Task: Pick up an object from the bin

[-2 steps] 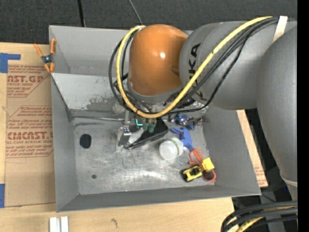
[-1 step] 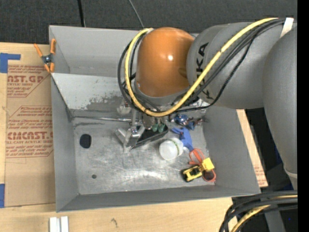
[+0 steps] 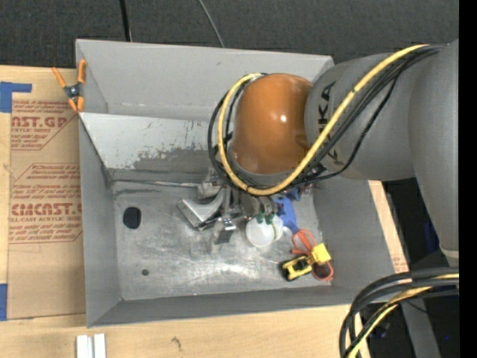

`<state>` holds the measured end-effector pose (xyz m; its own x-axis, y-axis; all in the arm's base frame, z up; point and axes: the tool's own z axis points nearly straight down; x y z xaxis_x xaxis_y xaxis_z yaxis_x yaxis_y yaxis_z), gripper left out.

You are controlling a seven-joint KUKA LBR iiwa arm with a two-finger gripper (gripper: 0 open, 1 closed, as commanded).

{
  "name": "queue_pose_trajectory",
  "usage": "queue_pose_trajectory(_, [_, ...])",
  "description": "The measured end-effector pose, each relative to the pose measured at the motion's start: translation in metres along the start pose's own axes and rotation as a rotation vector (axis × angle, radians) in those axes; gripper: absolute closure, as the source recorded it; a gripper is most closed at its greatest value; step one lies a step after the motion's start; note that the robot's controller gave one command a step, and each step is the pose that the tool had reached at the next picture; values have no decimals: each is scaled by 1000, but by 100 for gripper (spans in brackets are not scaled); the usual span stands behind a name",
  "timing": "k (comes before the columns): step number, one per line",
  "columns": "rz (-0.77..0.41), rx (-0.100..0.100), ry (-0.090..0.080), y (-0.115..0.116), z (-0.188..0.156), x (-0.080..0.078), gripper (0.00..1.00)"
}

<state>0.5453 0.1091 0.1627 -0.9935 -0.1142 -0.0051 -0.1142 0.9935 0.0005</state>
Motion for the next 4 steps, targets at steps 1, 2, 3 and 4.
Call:
queue_pose_trajectory(1, [-167, 0, 10, -11, 2, -9, 0])
queue_pose_trajectory(2, [-354, 0, -5, -34, 48, -29, 0])
queue_pose_trajectory(3, [-250, -6, 5, -42, 79, -32, 0])
queue_pose_trajectory(4, [-118, -6, -16, -43, 82, -28, 100])
